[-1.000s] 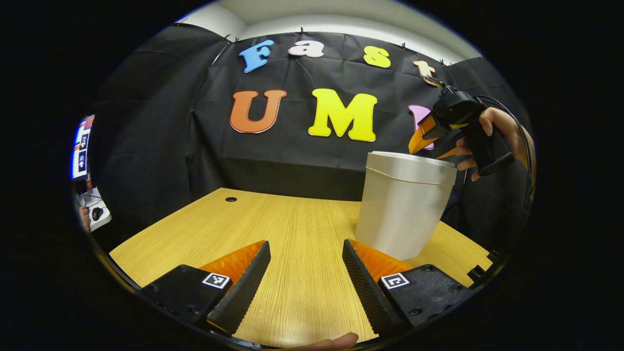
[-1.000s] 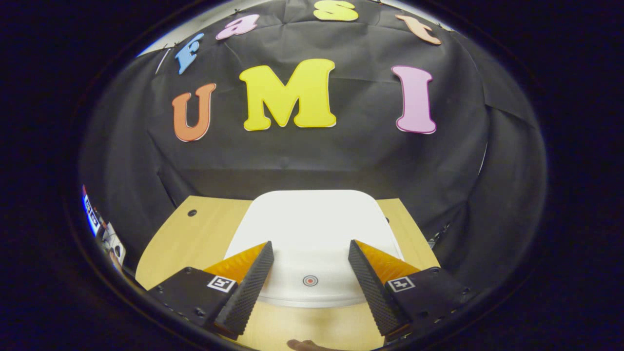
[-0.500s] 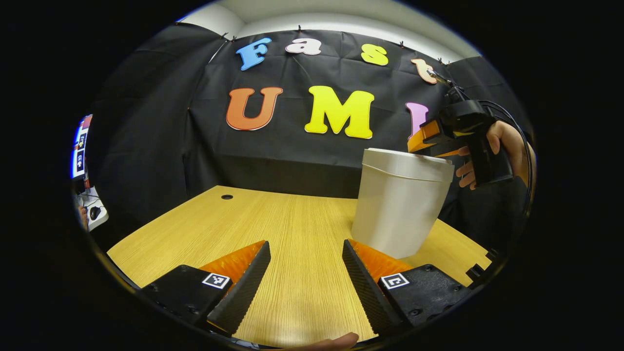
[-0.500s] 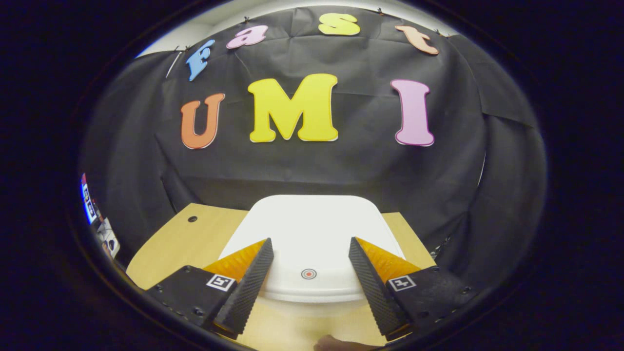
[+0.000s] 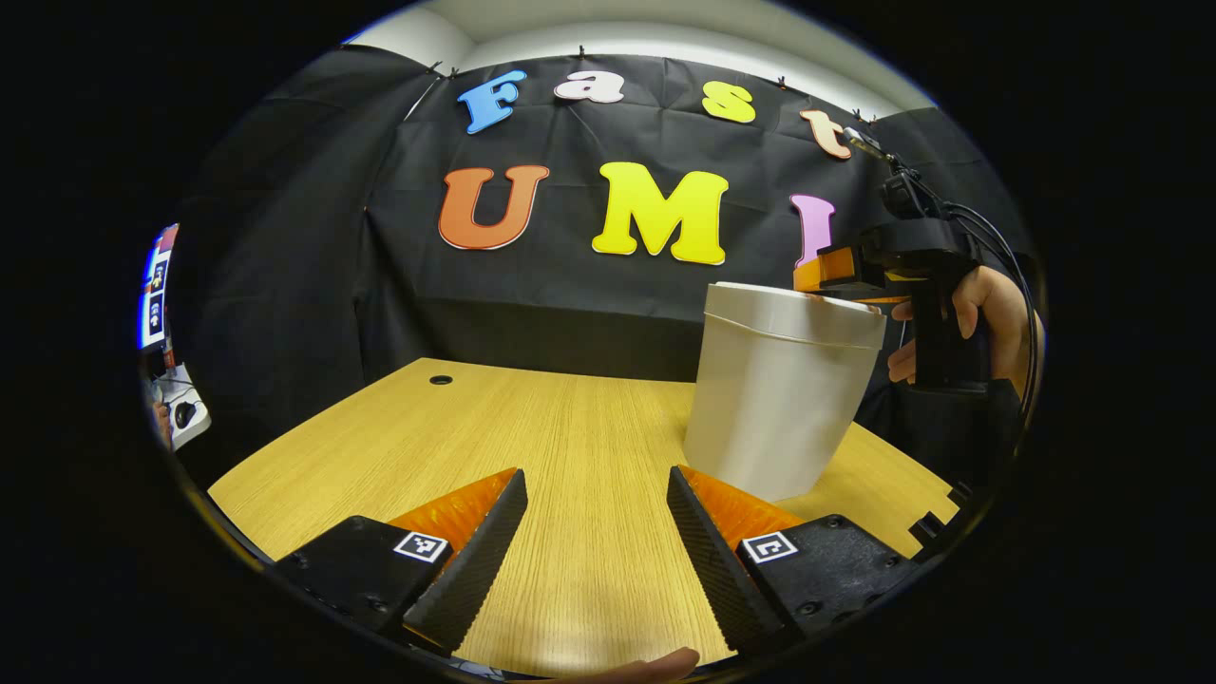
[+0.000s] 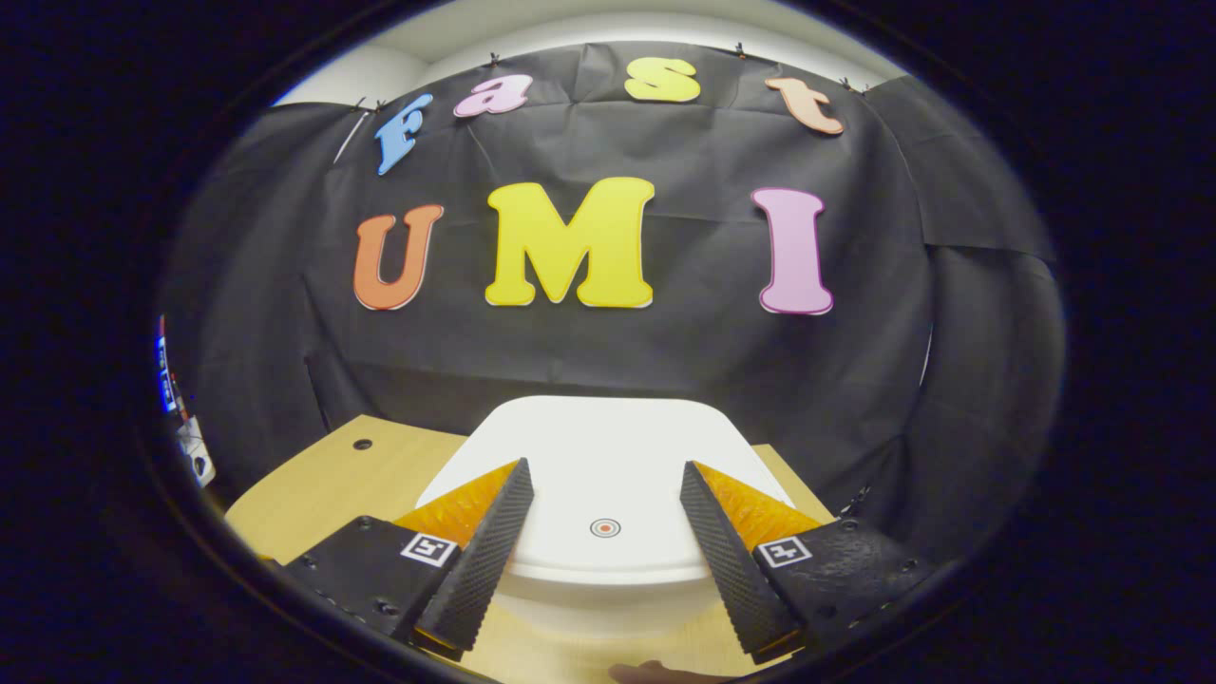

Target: Press the lid of the desktop garbage bin to open it, pick up the crumpled paper on the desktop and throw it into the bin, then pick up the pop can on the desktop and drop it into the bin, and finally close the garbage bin lid.

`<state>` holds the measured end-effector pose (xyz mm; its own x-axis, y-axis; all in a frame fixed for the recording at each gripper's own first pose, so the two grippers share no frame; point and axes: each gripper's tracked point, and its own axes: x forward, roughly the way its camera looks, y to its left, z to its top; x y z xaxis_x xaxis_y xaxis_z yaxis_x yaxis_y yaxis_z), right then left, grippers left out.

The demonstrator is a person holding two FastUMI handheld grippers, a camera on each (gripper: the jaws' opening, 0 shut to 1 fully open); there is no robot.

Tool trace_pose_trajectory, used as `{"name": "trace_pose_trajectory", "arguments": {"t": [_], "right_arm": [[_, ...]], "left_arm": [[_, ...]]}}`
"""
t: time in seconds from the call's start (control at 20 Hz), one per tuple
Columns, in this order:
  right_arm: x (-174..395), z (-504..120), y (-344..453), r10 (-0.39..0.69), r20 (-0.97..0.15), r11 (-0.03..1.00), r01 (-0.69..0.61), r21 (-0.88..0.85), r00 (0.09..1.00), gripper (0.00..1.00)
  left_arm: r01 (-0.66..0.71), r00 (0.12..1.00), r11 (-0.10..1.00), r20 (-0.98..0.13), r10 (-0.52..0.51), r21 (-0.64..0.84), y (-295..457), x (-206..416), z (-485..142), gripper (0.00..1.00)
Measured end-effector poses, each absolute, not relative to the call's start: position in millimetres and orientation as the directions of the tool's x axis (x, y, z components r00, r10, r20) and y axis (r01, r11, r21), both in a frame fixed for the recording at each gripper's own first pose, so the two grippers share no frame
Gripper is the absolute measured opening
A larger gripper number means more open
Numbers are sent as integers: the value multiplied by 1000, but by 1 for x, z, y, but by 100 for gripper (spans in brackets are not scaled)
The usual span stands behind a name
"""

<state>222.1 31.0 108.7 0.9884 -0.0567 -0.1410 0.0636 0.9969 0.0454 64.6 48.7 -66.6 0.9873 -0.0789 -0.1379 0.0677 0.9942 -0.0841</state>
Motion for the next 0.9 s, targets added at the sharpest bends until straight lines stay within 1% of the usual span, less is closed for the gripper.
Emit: {"name": "trace_pose_trajectory", "arguments": {"t": [0.05,0.2,0.3,0.4,0.5,0.55,0.65,0.75,0.85,0.9], "right_arm": [[221,113,31,-56,-132,995,65,69,990,100],[220,123,30,-46,-102,983,63,170,994,98],[220,120,29,-44,-100,987,58,148,994,96],[219,122,23,-68,-94,994,76,84,993,95],[216,123,22,-87,-113,990,99,102,990,99],[215,124,21,-92,-120,988,105,109,989,96],[213,127,17,-103,-125,990,115,87,987,98],[211,134,11,-114,-115,991,121,62,987,96],[209,137,11,-106,-111,991,115,76,988,96],[207,137,9,-101,-112,990,111,90,989,98]], "left_arm": [[63,988,994,-135,-75,-92,50,64,-65,96],[78,987,991,-129,-91,-106,44,63,-63,96],[74,989,993,-121,-85,-92,47,63,-62,96],[74,989,994,-122,-85,-85,47,64,-63,96],[71,988,994,-128,-81,-84,48,63,-64,96],[71,988,994,-128,-82,-85,47,64,-65,96],[69,988,994,-132,-80,-85,48,65,-66,96],[73,988,994,-127,-83,-84,47,64,-64,97],[76,988,994,-128,-86,-85,47,64,-65,96],[76,988,994,-129,-86,-84,47,64,-65,96]]}}
